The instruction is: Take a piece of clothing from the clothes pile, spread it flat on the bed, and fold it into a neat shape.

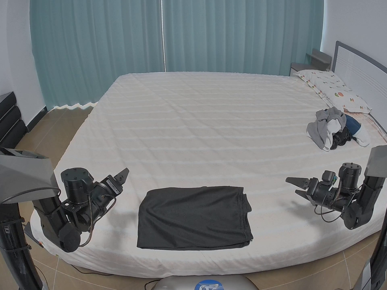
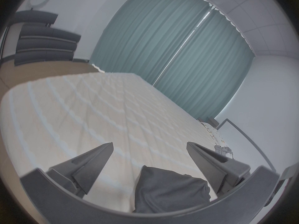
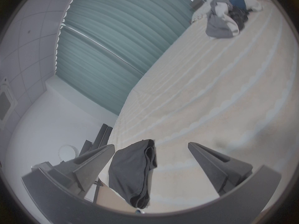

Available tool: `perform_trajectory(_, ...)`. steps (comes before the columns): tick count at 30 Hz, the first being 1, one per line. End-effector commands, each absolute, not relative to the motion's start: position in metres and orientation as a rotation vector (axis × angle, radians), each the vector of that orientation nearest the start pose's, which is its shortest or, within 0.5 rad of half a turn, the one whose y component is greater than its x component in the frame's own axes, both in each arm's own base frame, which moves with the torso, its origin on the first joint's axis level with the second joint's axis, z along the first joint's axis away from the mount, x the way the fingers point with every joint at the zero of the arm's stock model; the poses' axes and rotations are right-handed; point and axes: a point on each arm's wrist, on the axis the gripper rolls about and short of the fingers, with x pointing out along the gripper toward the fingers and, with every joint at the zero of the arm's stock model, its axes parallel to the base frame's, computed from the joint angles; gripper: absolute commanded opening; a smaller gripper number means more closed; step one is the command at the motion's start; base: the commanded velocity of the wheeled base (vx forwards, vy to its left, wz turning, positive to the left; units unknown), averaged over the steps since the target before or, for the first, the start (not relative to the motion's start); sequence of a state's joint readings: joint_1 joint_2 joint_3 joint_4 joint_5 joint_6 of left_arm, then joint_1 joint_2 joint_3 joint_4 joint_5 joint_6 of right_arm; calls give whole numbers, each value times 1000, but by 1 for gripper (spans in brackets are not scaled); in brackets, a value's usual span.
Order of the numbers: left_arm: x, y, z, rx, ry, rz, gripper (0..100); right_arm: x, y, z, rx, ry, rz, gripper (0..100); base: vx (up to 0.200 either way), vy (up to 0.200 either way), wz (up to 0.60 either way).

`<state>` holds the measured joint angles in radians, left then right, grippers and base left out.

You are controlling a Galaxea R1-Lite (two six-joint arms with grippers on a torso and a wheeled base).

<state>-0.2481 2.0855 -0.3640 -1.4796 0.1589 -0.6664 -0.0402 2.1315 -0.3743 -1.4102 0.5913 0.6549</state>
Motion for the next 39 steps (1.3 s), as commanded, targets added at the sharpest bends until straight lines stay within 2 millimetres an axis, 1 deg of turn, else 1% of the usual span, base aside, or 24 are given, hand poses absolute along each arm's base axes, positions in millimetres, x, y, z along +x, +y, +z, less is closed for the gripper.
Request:
perform_trajectory(1,236,-56,107,-546,102,-37,100,228,2,83,604,395,463,100,0,0,0)
perform_trajectory(2,235,-55,108,-547,99,-37,100,227,2,84,600,393,464,100,0,0,0)
perform_trajectory(3,220,-51,116,-533,75,-43,100,213,3,92,575,365,475,100,0,0,0)
perform_trajectory(5,204,-46,124,-487,43,-47,100,199,4,104,561,322,489,100,0,0,0)
perform_trajectory(6,204,-46,124,-487,43,-47,100,199,4,104,561,322,489,100,0,0,0)
perform_trajectory(7,188,-42,129,-444,21,-51,100,186,4,111,548,287,495,100,0,0,0)
perform_trajectory(8,184,-41,130,-436,16,-52,100,183,4,113,545,281,497,100,0,0,0)
perform_trajectory(9,171,-38,134,-419,-5,-55,100,171,5,116,539,266,501,100,0,0,0)
perform_trajectory(10,163,-36,136,-414,-18,-53,100,164,5,118,531,255,503,100,0,0,0)
perform_trajectory(12,153,-33,141,-418,-50,-34,100,153,4,123,534,262,491,100,0,0,0)
perform_trajectory(13,153,-33,141,-418,-50,-31,100,152,4,123,533,262,490,100,0,0,0)
perform_trajectory(14,145,-30,145,-418,-68,21,100,139,3,128,529,252,477,100,0,0,0)
perform_trajectory(15,141,-28,147,-417,-78,42,100,132,3,131,521,237,477,100,0,0,0)
perform_trajectory(17,127,-26,152,-390,-96,54,100,115,4,137,494,202,485,100,0,0,0)
perform_trajectory(19,116,-23,154,-350,-95,61,100,102,5,139,465,181,490,100,0,0,0)
perform_trajectory(20,103,-19,155,-316,-91,64,100,89,6,139,439,175,490,100,0,0,0)
perform_trajectory(22,90,-16,153,-283,-79,67,100,78,6,136,428,188,483,100,0,0,0)
perform_trajectory(24,72,-11,150,-245,-50,75,100,58,8,128,404,210,479,100,0,0,0)
perform_trajectory(29,37,-1,148,-235,-45,106,100,21,11,116,302,225,501,100,0,0,0)
perform_trajectory(34,9,6,142,-205,-45,179,100,-10,12,112,242,223,576,100,0,0,0)
perform_trajectory(35,9,6,141,-204,-46,181,100,-11,12,113,242,223,579,100,0,0,0)
perform_trajectory(36,1,7,137,-171,-56,202,100,-21,11,112,238,236,612,100,0,0,0)
perform_trajectory(37,-1,8,135,-164,-58,208,100,-23,11,112,238,241,619,100,0,0,0)
perform_trajectory(39,-14,8,128,-112,-88,240,100,-37,9,107,232,253,649,100,0,0,0)
